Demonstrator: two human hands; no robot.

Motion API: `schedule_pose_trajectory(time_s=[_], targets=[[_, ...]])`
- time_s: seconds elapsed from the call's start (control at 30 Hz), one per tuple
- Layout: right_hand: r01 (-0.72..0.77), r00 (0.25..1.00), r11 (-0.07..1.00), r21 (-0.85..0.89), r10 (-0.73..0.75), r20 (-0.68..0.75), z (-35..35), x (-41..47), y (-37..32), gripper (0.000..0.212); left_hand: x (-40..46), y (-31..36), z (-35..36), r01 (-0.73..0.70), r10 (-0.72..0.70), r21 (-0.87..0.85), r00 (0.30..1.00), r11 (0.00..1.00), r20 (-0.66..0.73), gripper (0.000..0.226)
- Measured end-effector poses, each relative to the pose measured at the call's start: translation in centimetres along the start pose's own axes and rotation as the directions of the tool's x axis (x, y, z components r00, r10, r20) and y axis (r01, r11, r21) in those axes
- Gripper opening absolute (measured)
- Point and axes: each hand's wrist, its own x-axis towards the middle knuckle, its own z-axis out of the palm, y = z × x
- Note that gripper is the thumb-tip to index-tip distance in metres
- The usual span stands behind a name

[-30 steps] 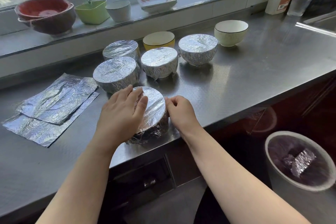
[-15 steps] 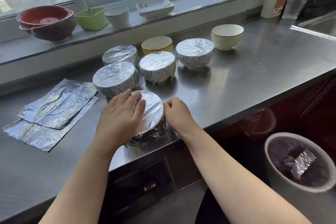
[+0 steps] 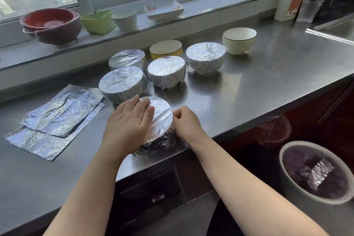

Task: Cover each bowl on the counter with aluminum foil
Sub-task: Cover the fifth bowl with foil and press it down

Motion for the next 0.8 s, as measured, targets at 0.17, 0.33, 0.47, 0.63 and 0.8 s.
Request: schedule_pose_trajectory(time_s=[0.17, 0.33, 0.47, 0.63, 0.8], targets=[[0.132, 0.986, 0.963, -0.234, -0.152, -0.073, -0.3, 0.1, 0.7, 0.02, 0.0, 0.0, -0.1, 0.007, -0.007, -0.001, 1.0, 1.0, 0.011, 0.074], [0.178, 0.983, 0.891, 0.418, -0.138, -0.125, -1.4, -1.0, -1.1, 0.034, -0.2, 0.1, -0.2, 0.007, -0.007, -0.008, 1.0, 1.0, 0.014, 0.074], [0.08, 0.967, 0.895, 0.44, -0.176, 0.182, -0.8, -2.7, -2.1, 0.047, 0.0, 0.0, -0.1, 0.004, -0.004, -0.01, 1.0, 1.0, 0.007, 0.074], [0.029, 0.963, 0.904, 0.428, -0.141, 0.231, -0.4, -2.4, -1.2, 0.052, -0.1, 0.2, -0.2, 0.017, -0.017, -0.008, 1.0, 1.0, 0.006, 0.073], [-0.105, 0.937, 0.89, 0.443, -0.061, 0.344, -1.1, -1.4, -1.8, 0.054, -0.4, 1.2, -0.5, 0.124, -0.124, 0.004, 0.992, 0.992, 0.009, 0.062]])
